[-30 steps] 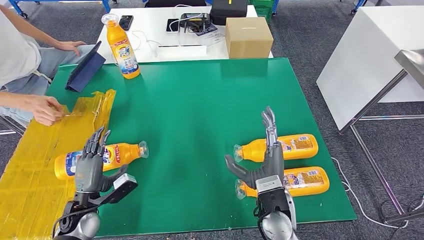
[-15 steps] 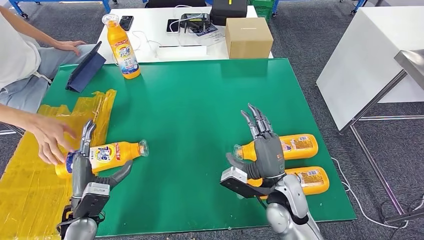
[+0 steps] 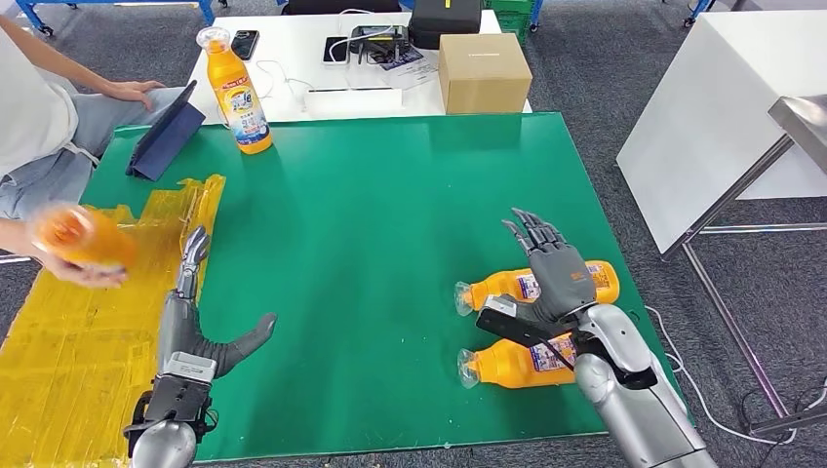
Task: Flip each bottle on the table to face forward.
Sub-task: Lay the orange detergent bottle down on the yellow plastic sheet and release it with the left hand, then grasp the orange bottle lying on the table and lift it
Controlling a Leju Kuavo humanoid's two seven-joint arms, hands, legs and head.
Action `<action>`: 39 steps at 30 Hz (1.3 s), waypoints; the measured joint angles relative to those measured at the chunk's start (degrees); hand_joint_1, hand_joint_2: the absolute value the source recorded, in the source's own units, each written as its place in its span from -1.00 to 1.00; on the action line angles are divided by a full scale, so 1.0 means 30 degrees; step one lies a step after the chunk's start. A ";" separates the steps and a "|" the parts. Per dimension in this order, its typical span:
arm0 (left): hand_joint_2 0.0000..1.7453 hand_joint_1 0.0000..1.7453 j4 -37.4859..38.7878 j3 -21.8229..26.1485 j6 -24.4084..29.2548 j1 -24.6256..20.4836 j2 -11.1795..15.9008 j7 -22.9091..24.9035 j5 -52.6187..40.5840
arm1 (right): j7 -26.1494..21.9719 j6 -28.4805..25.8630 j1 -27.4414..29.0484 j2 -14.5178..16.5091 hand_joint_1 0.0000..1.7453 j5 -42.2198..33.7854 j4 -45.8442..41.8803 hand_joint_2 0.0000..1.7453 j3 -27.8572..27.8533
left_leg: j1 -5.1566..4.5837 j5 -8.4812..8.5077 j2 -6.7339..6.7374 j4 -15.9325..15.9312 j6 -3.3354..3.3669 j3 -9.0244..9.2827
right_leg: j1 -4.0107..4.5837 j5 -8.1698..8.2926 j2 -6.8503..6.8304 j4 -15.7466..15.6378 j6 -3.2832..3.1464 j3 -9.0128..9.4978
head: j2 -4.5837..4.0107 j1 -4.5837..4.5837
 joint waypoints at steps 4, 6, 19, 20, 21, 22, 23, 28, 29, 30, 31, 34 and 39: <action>1.00 -1.00 0.0035 -0.0060 -0.0029 -0.0231 -0.0004 -0.0086 0.0298 | -0.0689 0.0638 -0.0329 -0.0859 -1.00 -0.0255 0.1253 1.00 -0.0002 | 0.0000 0.0000 -0.0018 0.0000 0.0000 -0.0004 | 0.0000 -0.0001 -0.0010 0.0000 0.0001 0.0004 | 0.0000 0.0000; 1.00 -1.00 0.0111 -0.0060 -0.0075 -0.0361 -0.0004 -0.0124 0.0408 | -0.0982 0.0856 -0.0431 -0.1261 -1.00 -0.0406 0.1838 1.00 0.0002 | -0.0001 0.0000 -0.0014 0.0000 0.0000 -0.0005 | -0.0001 -0.0001 -0.0009 0.0000 0.0001 0.0005 | 0.0000 0.0002; 1.00 -1.00 0.0403 -0.0067 -0.0191 -0.0659 -0.0004 -0.0308 0.0686 | -0.1348 0.1111 -0.0829 -0.2308 -1.00 -0.0494 0.3930 1.00 0.0135 | -0.0002 0.0000 -0.0012 0.0000 0.0000 -0.0005 | 0.0001 0.0000 -0.0008 0.0001 0.0001 0.0002 | 0.0000 -0.0002; 1.00 -1.00 0.0424 -0.0067 -0.0191 -0.0680 -0.0004 -0.0310 0.0686 | -0.1348 0.1111 -0.0859 -0.2319 -1.00 -0.0494 0.4000 1.00 0.0144 | -0.0002 0.0000 -0.0012 0.0000 0.0000 -0.0005 | 0.0001 0.0000 -0.0008 0.0001 0.0001 0.0003 | 0.0000 -0.0004; 1.00 -1.00 0.0448 -0.0067 -0.0189 -0.0695 -0.0004 -0.0310 0.0686 | -0.1348 0.1111 -0.0883 -0.2323 -1.00 -0.0494 0.4063 1.00 0.0151 | -0.0001 0.0000 -0.0012 0.0000 0.0000 -0.0005 | 0.0001 0.0000 -0.0008 0.0001 0.0001 0.0003 | 0.0000 -0.0002; 1.00 -1.00 0.0468 -0.0067 -0.0191 -0.0705 -0.0004 -0.0310 0.0692 | -0.1347 0.1111 -0.0901 -0.2326 -1.00 -0.0486 0.4122 1.00 0.0155 | -0.0002 0.0000 -0.0012 0.0000 0.0000 -0.0005 | 0.0001 0.0000 -0.0008 0.0001 0.0001 0.0003 | 0.0000 -0.0002; 1.00 -1.00 0.0481 -0.0069 -0.0193 -0.0709 -0.0004 -0.0310 0.0712 | -0.1343 0.1111 -0.0914 -0.2334 -1.00 -0.0465 0.4171 1.00 0.0160 | -0.0002 0.0000 -0.0012 0.0000 0.0000 -0.0005 | 0.0000 0.0000 -0.0008 0.0001 0.0001 0.0003 | 0.0000 0.0000; 1.00 -1.00 0.0541 -0.0120 -0.0250 -0.0761 -0.0004 -0.0310 0.0889 | -0.1125 0.1084 -0.1175 -0.2390 -1.00 -0.0071 0.4706 1.00 0.0291 | -0.0003 0.0000 -0.0012 0.0001 0.0001 -0.0005 | -0.0001 0.0000 -0.0008 0.0001 0.0001 0.0004 | 0.0000 0.0000; 1.00 -1.00 0.0557 -0.0155 -0.0253 -0.0778 -0.0004 -0.0310 0.0923 | -0.1046 0.1018 -0.1272 -0.2399 -1.00 0.0080 0.4929 1.00 0.0333 | -0.0003 0.0000 -0.0013 0.0001 0.0001 -0.0005 | -0.0001 0.0000 -0.0008 0.0001 0.0001 0.0005 | 0.0000 0.0000; 1.00 -1.00 0.0577 -0.0197 -0.0257 -0.0795 -0.0004 -0.0310 0.0958 | -0.0941 0.0918 -0.1377 -0.2399 -1.00 0.0269 0.5179 1.00 0.0373 | -0.0003 0.0000 -0.0013 0.0001 0.0001 -0.0005 | -0.0001 0.0000 -0.0008 0.0001 0.0001 0.0006 | 0.0000 0.0002; 1.00 -1.00 0.0605 -0.0242 -0.0271 -0.0813 -0.0004 -0.0310 0.0982 | -0.0819 0.0793 -0.1488 -0.2388 -1.00 0.0486 0.5443 1.00 0.0415 | -0.0003 0.0000 -0.0013 0.0001 0.0001 -0.0005 | -0.0001 0.0000 -0.0008 0.0001 0.0002 0.0007 | 0.0000 0.0002; 1.00 -1.00 0.0725 -0.0392 -0.0391 -0.0902 -0.0005 -0.0291 0.1100 | -0.0370 0.0326 -0.1921 -0.2275 -1.00 0.1334 0.6373 1.00 0.0559 | -0.0003 0.0000 -0.0010 0.0001 0.0001 -0.0005 | -0.0001 0.0001 -0.0006 0.0001 0.0002 0.0007 | 0.0000 0.0000; 1.00 -1.00 0.0934 -0.0614 -0.0756 -0.1132 -0.0016 -0.0175 0.1539 | 0.0047 -0.0088 -0.2763 -0.1867 -1.00 0.2286 0.8008 1.00 0.0843 | -0.0001 0.0002 -0.0013 0.0001 0.0001 -0.0002 | 0.0002 0.0002 -0.0008 0.0003 0.0002 0.0007 | 0.0000 -0.0004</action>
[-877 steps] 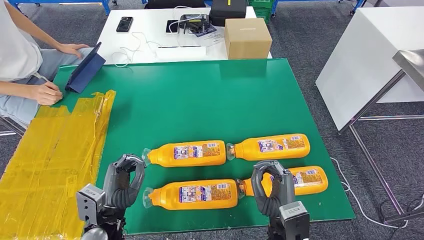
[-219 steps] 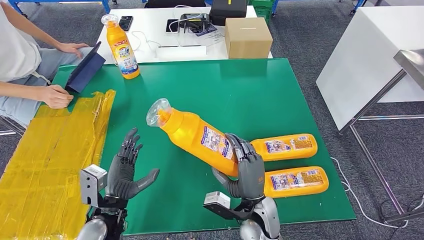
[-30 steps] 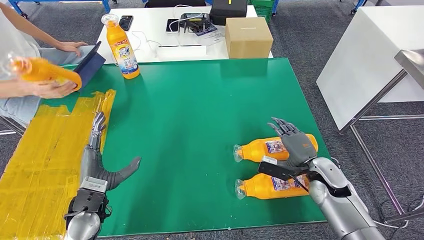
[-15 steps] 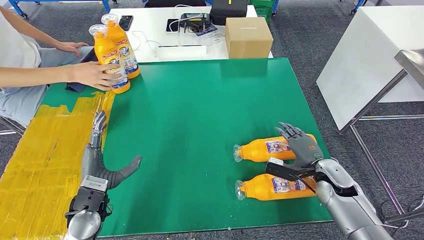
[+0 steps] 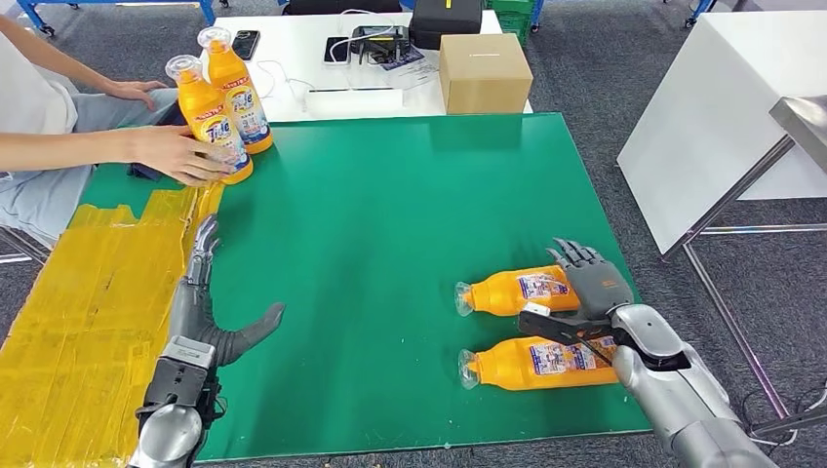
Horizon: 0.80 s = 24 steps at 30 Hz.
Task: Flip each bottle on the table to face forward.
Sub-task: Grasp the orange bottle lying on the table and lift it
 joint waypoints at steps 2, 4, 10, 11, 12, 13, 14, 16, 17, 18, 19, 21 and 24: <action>1.00 -1.00 0.0044 -0.0064 -0.0016 -0.0026 -0.0004 0.0017 0.0047 | 0.0045 -0.0015 -0.0169 0.0122 -1.00 0.0084 0.0370 1.00 0.0095 | 0.0000 0.0000 0.0000 0.0000 0.0000 -0.0001 | 0.0000 0.0000 0.0000 0.0001 0.0000 -0.0001 | 0.0000 0.0002; 1.00 -1.00 0.0073 -0.0091 -0.0033 -0.0052 -0.0007 0.0027 0.0051 | 0.0060 -0.0031 -0.0298 0.0220 -1.00 0.0115 0.0652 1.00 0.0186 | 0.0000 0.0000 0.0002 0.0000 0.0000 -0.0002 | 0.0000 0.0000 0.0001 0.0001 0.0000 -0.0002 | 0.0000 0.0002; 1.00 -1.00 0.0085 -0.0109 -0.0124 -0.0103 -0.0009 0.0033 0.0058 | 0.0062 -0.0116 -0.0565 0.0388 -1.00 0.0122 0.1195 1.00 0.0424 | -0.0001 -0.0001 0.0001 0.0000 0.0001 -0.0002 | -0.0002 0.0000 0.0001 -0.0001 0.0001 -0.0001 | 0.0000 0.0004; 1.00 -1.00 0.0085 -0.0109 -0.0128 -0.0106 -0.0009 0.0033 0.0066 | 0.0062 -0.0129 -0.0600 0.0401 -1.00 0.0126 0.1251 1.00 0.0452 | -0.0001 -0.0001 0.0002 0.0000 0.0001 -0.0002 | -0.0002 0.0000 0.0001 -0.0001 0.0000 -0.0001 | 0.0000 0.0005; 1.00 -1.00 0.0087 -0.0113 -0.0144 -0.0108 -0.0009 0.0033 0.0084 | 0.0066 -0.0136 -0.0640 0.0415 -1.00 0.0144 0.1311 1.00 0.0479 | -0.0001 -0.0001 0.0003 0.0000 0.0001 -0.0001 | -0.0002 0.0000 0.0001 -0.0001 0.0000 -0.0001 | 0.0000 0.0005; 1.00 -1.00 0.0089 -0.0126 -0.0186 -0.0112 -0.0009 0.0033 0.0142 | 0.0080 -0.0138 -0.0691 0.0430 -1.00 0.0186 0.1383 1.00 0.0505 | -0.0001 -0.0001 0.0004 0.0000 0.0001 0.0000 | -0.0002 0.0000 0.0002 -0.0001 0.0000 0.0000 | 0.0000 0.0004; 1.00 -1.00 0.0091 -0.0147 -0.0260 -0.0119 -0.0009 0.0033 0.0241 | 0.0106 -0.0135 -0.0763 0.0446 -1.00 0.0263 0.1487 1.00 0.0530 | -0.0001 0.0000 0.0005 0.0000 0.0001 0.0001 | -0.0002 0.0001 0.0002 -0.0001 0.0000 0.0001 | 0.0000 0.0004; 1.00 -1.00 0.0111 -0.0217 -0.0464 -0.0147 -0.0009 0.0033 0.0488 | 0.0200 -0.0106 -0.0973 0.0495 -1.00 0.0470 0.1814 1.00 0.0588 | -0.0001 0.0000 0.0006 0.0000 0.0001 0.0007 | -0.0002 0.0001 0.0003 -0.0001 0.0001 0.0007 | 0.0000 0.0002; 1.00 -1.00 0.0133 -0.0248 -0.0558 -0.0166 -0.0011 0.0033 0.0612 | 0.0259 -0.0076 -0.1100 0.0526 -1.00 0.0588 0.2024 1.00 0.0616 | -0.0001 0.0001 0.0006 0.0000 0.0001 0.0011 | -0.0001 0.0001 0.0003 -0.0001 0.0001 0.0011 | 0.0000 0.0002; 1.00 -1.00 0.0162 -0.0273 -0.0650 -0.0184 -0.0015 0.0033 0.0729 | 0.0322 -0.0045 -0.1241 0.0563 -1.00 0.0711 0.2242 1.00 0.0641 | -0.0001 0.0001 0.0008 0.0000 0.0002 0.0016 | -0.0001 0.0002 0.0004 -0.0001 0.0001 0.0015 | 0.0000 0.0002; 1.00 -1.00 0.0195 -0.0288 -0.0732 -0.0203 -0.0018 0.0033 0.0863 | 0.0386 -0.0013 -0.1398 0.0608 -1.00 0.0854 0.2489 1.00 0.0674 | -0.0001 0.0001 0.0012 0.0000 0.0002 0.0022 | -0.0001 0.0002 0.0006 -0.0001 0.0001 0.0019 | 0.0000 0.0004; 1.00 -1.00 0.0262 -0.0319 -0.0896 -0.0251 -0.0035 0.0033 0.1096 | 0.0517 0.0057 -0.1763 0.0716 -0.36 0.1169 0.3043 1.00 0.0752 | -0.0001 0.0001 0.0021 0.0000 0.0002 0.0037 | -0.0001 0.0002 0.0010 -0.0001 0.0001 0.0029 | 0.0000 0.0004; 1.00 -1.00 0.0377 -0.0359 -0.0993 -0.0325 -0.0076 0.0027 0.1286 | 0.0697 0.0217 -0.2295 0.0894 1.00 0.1586 0.3967 1.00 0.0943 | 0.0000 0.0001 0.0021 0.0000 0.0002 0.0057 | -0.0001 0.0002 0.0010 -0.0003 0.0001 0.0049 | 0.0000 0.0005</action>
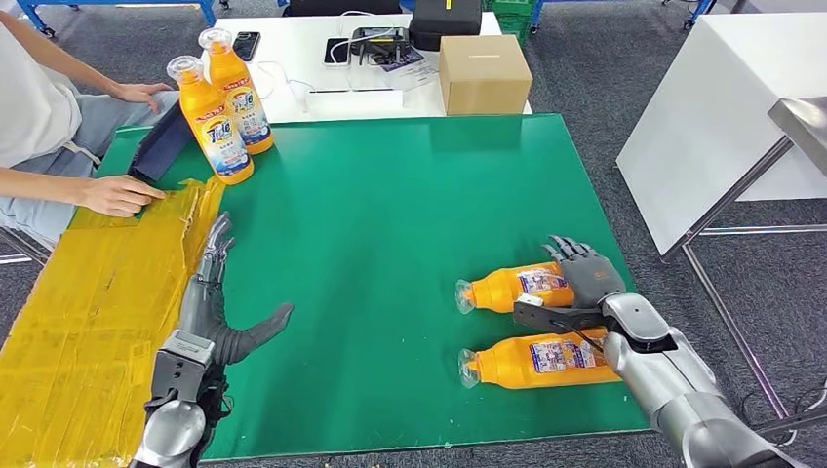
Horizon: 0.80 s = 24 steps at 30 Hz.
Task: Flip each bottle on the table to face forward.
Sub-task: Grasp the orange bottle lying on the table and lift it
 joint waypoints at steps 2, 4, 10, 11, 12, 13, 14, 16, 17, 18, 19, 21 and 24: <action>1.00 -1.00 0.0099 -0.0022 -0.0075 -0.0051 -0.0033 0.0000 0.0139 | 0.0080 0.0148 -0.0292 0.0126 1.00 0.0257 0.0638 1.00 0.0171 | 0.0000 0.0000 0.0001 0.0000 0.0000 0.0006 | 0.0000 0.0001 0.0000 0.0000 0.0001 0.0007 | 0.0000 0.0000; 1.00 -1.00 0.0202 -0.0038 -0.0213 -0.0097 -0.0064 0.0005 0.0367 | 0.0146 0.0323 -0.0561 0.0264 1.00 0.0560 0.1237 1.00 0.0401 | 0.0000 0.0000 0.0008 0.0000 0.0000 0.0026 | -0.0001 0.0002 0.0004 -0.0002 0.0001 0.0022 | 0.0000 0.0000; 1.00 -1.00 0.0397 -0.0057 -0.0518 -0.0149 -0.0133 0.0033 0.0862 | 0.0266 0.0153 -0.1210 0.0610 1.00 0.0937 0.2395 1.00 0.0874 | 0.0001 -0.0001 0.0012 0.0000 0.0000 0.0094 | 0.0001 0.0002 0.0009 -0.0006 0.0002 0.0078 | 0.0000 0.0000; 1.00 -1.00 0.0419 -0.0057 -0.0550 -0.0149 -0.0138 0.0042 0.0911 | 0.0295 0.0082 -0.1273 0.0661 1.00 0.0938 0.2506 1.00 0.0912 | 0.0002 -0.0001 0.0012 0.0000 0.0000 0.0098 | 0.0001 0.0002 0.0009 -0.0005 0.0002 0.0082 | 0.0000 0.0002; 1.00 -1.00 0.0435 -0.0057 -0.0576 -0.0149 -0.0142 0.0055 0.0960 | 0.0330 0.0022 -0.1325 0.0708 1.00 0.0938 0.2587 1.00 0.0938 | 0.0002 -0.0001 0.0011 0.0000 0.0000 0.0101 | 0.0001 0.0002 0.0008 -0.0005 0.0002 0.0085 | 0.0000 0.0002; 1.00 -1.00 0.0443 -0.0057 -0.0590 -0.0148 -0.0146 0.0073 0.1002 | 0.0373 -0.0040 -0.1363 0.0747 1.00 0.0939 0.2651 1.00 0.0953 | 0.0002 -0.0001 0.0010 0.0000 0.0000 0.0103 | 0.0002 0.0002 0.0008 -0.0005 0.0002 0.0088 | 0.0000 0.0000; 1.00 -1.00 0.0445 -0.0057 -0.0605 -0.0147 -0.0148 0.0089 0.1057 | 0.0415 -0.0098 -0.1385 0.0778 1.00 0.0939 0.2704 1.00 0.0967 | 0.0003 0.0000 0.0010 0.0000 0.0000 0.0105 | 0.0002 0.0002 0.0008 -0.0005 0.0002 0.0091 | 0.0000 0.0004; 1.00 -1.00 0.0445 -0.0057 -0.0643 -0.0146 -0.0151 0.0115 0.1157 | 0.0465 -0.0206 -0.1405 0.0823 1.00 0.0940 0.2779 1.00 0.1004 | 0.0003 -0.0001 0.0013 0.0000 0.0000 0.0106 | 0.0002 0.0002 0.0009 -0.0004 0.0002 0.0093 | 0.0000 0.0002; 1.00 -1.00 0.0445 -0.0057 -0.0665 -0.0145 -0.0151 0.0120 0.1195 | 0.0477 -0.0258 -0.1407 0.0840 1.00 0.0946 0.2806 1.00 0.1016 | 0.0003 -0.0001 0.0014 0.0000 0.0000 0.0107 | 0.0002 0.0002 0.0010 -0.0004 0.0002 0.0093 | 0.0000 0.0002; 1.00 -1.00 0.0445 -0.0057 -0.0698 -0.0144 -0.0151 0.0126 0.1226 | 0.0486 -0.0336 -0.1406 0.0852 1.00 0.0957 0.2825 1.00 0.1026 | 0.0003 -0.0001 0.0015 0.0000 0.0000 0.0107 | 0.0002 0.0002 0.0010 -0.0004 0.0002 0.0093 | 0.0000 0.0000; 1.00 -1.00 0.0445 -0.0057 -0.0732 -0.0142 -0.0151 0.0133 0.1251 | 0.0510 -0.0446 -0.1399 0.0862 1.00 0.0970 0.2839 1.00 0.1031 | 0.0003 -0.0001 0.0016 0.0000 0.0000 0.0108 | 0.0002 0.0002 0.0010 -0.0004 0.0002 0.0093 | 0.0000 0.0000; 1.00 -1.00 0.0445 -0.0057 -0.0801 -0.0137 -0.0151 0.0149 0.1299 | 0.0570 -0.0720 -0.1369 0.0887 1.00 0.0997 0.2852 1.00 0.1036 | 0.0002 -0.0001 0.0016 0.0000 0.0000 0.0107 | 0.0001 0.0002 0.0010 -0.0005 0.0002 0.0092 | 0.0000 0.0000; 1.00 -1.00 0.0445 -0.0057 -0.0843 -0.0128 -0.0151 0.0158 0.1343 | 0.0645 -0.0949 -0.1311 0.0927 1.00 0.1040 0.2863 1.00 0.1036 | 0.0002 -0.0001 0.0016 -0.0001 0.0000 0.0107 | 0.0001 0.0002 0.0010 -0.0005 0.0001 0.0091 | 0.0000 0.0000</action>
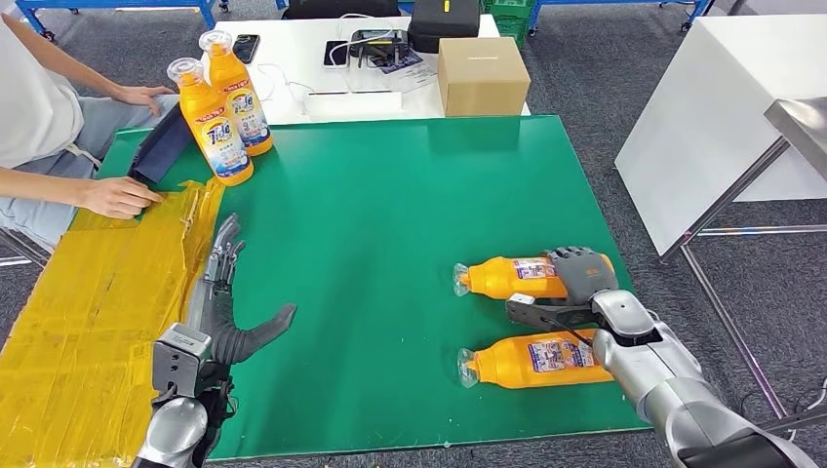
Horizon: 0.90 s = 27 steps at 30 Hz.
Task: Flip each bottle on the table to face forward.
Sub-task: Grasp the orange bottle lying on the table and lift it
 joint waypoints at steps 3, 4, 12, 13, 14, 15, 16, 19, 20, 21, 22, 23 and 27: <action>1.00 -1.00 0.0000 0.0000 -0.0002 0.0007 -0.0005 0.0002 0.0016 | 0.0017 -0.0031 0.0016 0.0024 1.00 0.0011 0.0011 1.00 0.0000 | 0.0001 0.0000 0.0000 0.0000 0.0000 0.0003 | 0.0001 0.0001 0.0000 0.0000 0.0000 0.0000 | 0.0000 0.0000; 1.00 -1.00 0.0000 0.0000 -0.0002 0.0008 -0.0007 0.0004 0.0020 | 0.0016 -0.0033 0.0017 0.0031 1.00 0.0013 0.0015 1.00 0.0000 | 0.0001 0.0000 0.0000 0.0000 0.0000 0.0004 | 0.0002 0.0001 0.0001 0.0000 -0.0001 0.0000 | 0.0000 0.0000; 1.00 -1.00 0.0000 0.0000 -0.0126 0.0014 -0.0015 0.0097 0.0046 | 0.0179 -0.0969 0.0125 0.0089 1.00 -0.0109 0.0005 1.00 -0.0020 | 0.0002 0.0000 0.0001 0.0000 0.0000 0.0007 | 0.0003 0.0001 0.0003 0.0001 -0.0001 0.0003 | 0.0000 0.0000; 1.00 -1.00 0.0000 0.0000 -0.0235 0.0014 -0.0015 0.0219 0.0055 | 0.0290 -0.1711 0.0270 0.0131 1.00 -0.0271 -0.0049 1.00 -0.0082 | 0.0002 0.0001 -0.0003 0.0000 0.0000 0.0003 | 0.0003 0.0001 0.0002 0.0001 -0.0001 0.0004 | 0.0000 0.0002; 1.00 -1.00 0.0000 0.0000 -0.0372 0.0016 -0.0015 0.0403 0.0060 | 0.0377 -0.2689 0.0514 0.0212 1.00 -0.0556 -0.0183 1.00 -0.0225 | 0.0002 0.0001 -0.0010 0.0000 0.0000 -0.0006 | 0.0003 0.0001 -0.0002 0.0002 0.0000 0.0003 | 0.0000 0.0004; 1.00 -1.00 0.0000 -0.0004 -0.0523 0.0015 -0.0015 0.0629 0.0060 | 0.0355 -0.3764 0.0855 0.0359 1.00 -0.0998 -0.0451 1.00 -0.0491 | 0.0002 0.0002 -0.0017 0.0000 0.0000 -0.0019 | 0.0003 0.0001 -0.0005 0.0004 0.0000 -0.0002 | 0.0000 0.0002; 1.00 -1.00 0.0000 -0.0013 -0.0670 0.0012 -0.0015 0.0853 0.0060 | 0.0159 -0.4904 0.1267 0.0559 1.00 -0.1662 -0.0856 1.00 -0.0896 | 0.0002 0.0003 -0.0023 0.0000 0.0000 -0.0033 | 0.0005 0.0001 -0.0008 0.0007 0.0000 -0.0010 | 0.0000 0.0002; 1.00 -1.00 0.0000 -0.0164 -0.0958 -0.0047 -0.0015 0.1295 0.0064 | -0.1327 -0.7468 0.2571 0.1413 1.00 -0.4450 -0.2870 1.00 -0.2631 | 0.0007 0.0002 -0.0026 0.0000 -0.0001 -0.0061 | 0.0011 -0.0001 -0.0010 0.0012 0.0002 -0.0037 | 0.0000 -0.0004; 1.00 -1.00 0.0000 -0.0266 -0.1017 -0.0077 -0.0015 0.1375 0.0088 | -0.1953 -0.7889 0.3015 0.1757 1.00 -0.5409 -0.3801 1.00 -0.3274 | 0.0010 0.0002 -0.0029 -0.0001 -0.0002 -0.0072 | 0.0013 -0.0002 -0.0014 0.0012 0.0002 -0.0047 | 0.0000 -0.0004; 1.00 -1.00 0.0000 -0.0372 -0.1060 -0.0109 -0.0015 0.1450 0.0131 | -0.2541 -0.8130 0.3442 0.2105 1.00 -0.6272 -0.4783 1.00 -0.3887 | 0.0012 0.0001 -0.0033 -0.0001 -0.0002 -0.0087 | 0.0015 -0.0004 -0.0017 0.0013 0.0001 -0.0062 | 0.0000 -0.0004; 1.00 -1.00 0.0002 -0.0481 -0.1142 -0.0150 -0.0015 0.1611 0.0237 | -0.3098 -0.8221 0.3841 0.2464 1.00 -0.7125 -0.5772 1.00 -0.4461 | 0.0014 0.0001 -0.0035 -0.0002 -0.0003 -0.0102 | 0.0016 -0.0006 -0.0020 0.0012 0.0000 -0.0077 | 0.0000 -0.0005; 1.00 -1.00 0.0022 -0.0594 -0.1281 -0.0207 -0.0015 0.1888 0.0427 | -0.3636 -0.8156 0.4195 0.2830 1.00 -0.8027 -0.6699 1.00 -0.4970 | 0.0014 0.0001 -0.0035 -0.0003 -0.0003 -0.0114 | 0.0015 -0.0007 -0.0021 0.0012 -0.0001 -0.0092 | 0.0000 -0.0004; 1.00 -1.00 0.0672 -0.0942 -0.2100 -0.0584 0.0004 0.3104 0.1650 | -0.5449 -0.7022 0.5352 0.4261 1.00 -1.2003 -0.9576 1.00 -0.6217 | 0.0013 0.0001 -0.0026 -0.0006 -0.0003 -0.0133 | 0.0013 -0.0008 -0.0016 0.0011 -0.0003 -0.0111 | 0.0000 0.0000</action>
